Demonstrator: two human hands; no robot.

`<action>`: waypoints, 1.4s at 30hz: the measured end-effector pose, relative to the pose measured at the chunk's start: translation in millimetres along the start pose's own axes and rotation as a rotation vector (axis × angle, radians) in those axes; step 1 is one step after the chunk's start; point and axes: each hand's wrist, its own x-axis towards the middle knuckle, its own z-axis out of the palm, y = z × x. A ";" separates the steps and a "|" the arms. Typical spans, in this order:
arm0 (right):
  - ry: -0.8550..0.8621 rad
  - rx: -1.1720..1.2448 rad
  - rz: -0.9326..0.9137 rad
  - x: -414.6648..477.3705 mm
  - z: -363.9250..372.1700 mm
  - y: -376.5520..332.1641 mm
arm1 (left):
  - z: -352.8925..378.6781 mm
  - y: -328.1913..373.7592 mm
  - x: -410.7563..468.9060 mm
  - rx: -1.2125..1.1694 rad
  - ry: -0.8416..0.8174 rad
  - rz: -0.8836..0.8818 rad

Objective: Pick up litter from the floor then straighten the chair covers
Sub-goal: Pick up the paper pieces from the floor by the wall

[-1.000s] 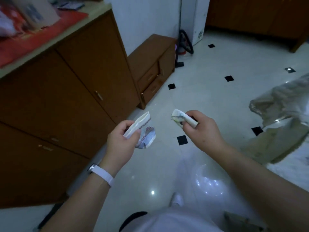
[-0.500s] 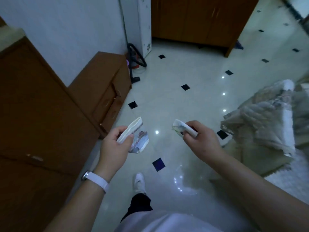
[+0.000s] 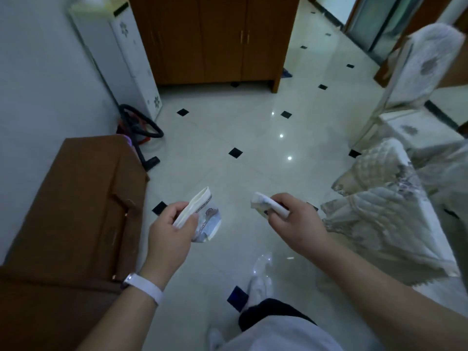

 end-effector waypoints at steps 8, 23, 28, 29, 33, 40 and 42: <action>-0.003 0.068 0.100 144.7 3.9 30.2 | 59.2 10.6 136.1 0.065 -0.065 0.023; 0.197 0.198 0.160 413.1 -110.1 74.7 | 237.2 119.1 389.0 0.139 -0.226 0.131; 0.212 0.194 0.243 472.0 -120.3 90.9 | 288.1 132.9 467.0 0.133 -0.313 0.191; 0.217 0.187 0.258 485.9 -121.4 94.2 | 297.7 132.8 483.9 0.125 -0.327 0.188; 0.261 0.143 0.309 550.0 -127.6 105.8 | 342.5 128.8 561.3 0.085 -0.385 0.171; 0.374 0.061 0.424 683.5 -154.0 99.3 | 420.5 157.3 715.3 0.047 -0.546 0.215; 0.405 0.053 0.442 716.7 -162.5 94.4 | 437.3 170.0 754.4 0.031 -0.591 0.225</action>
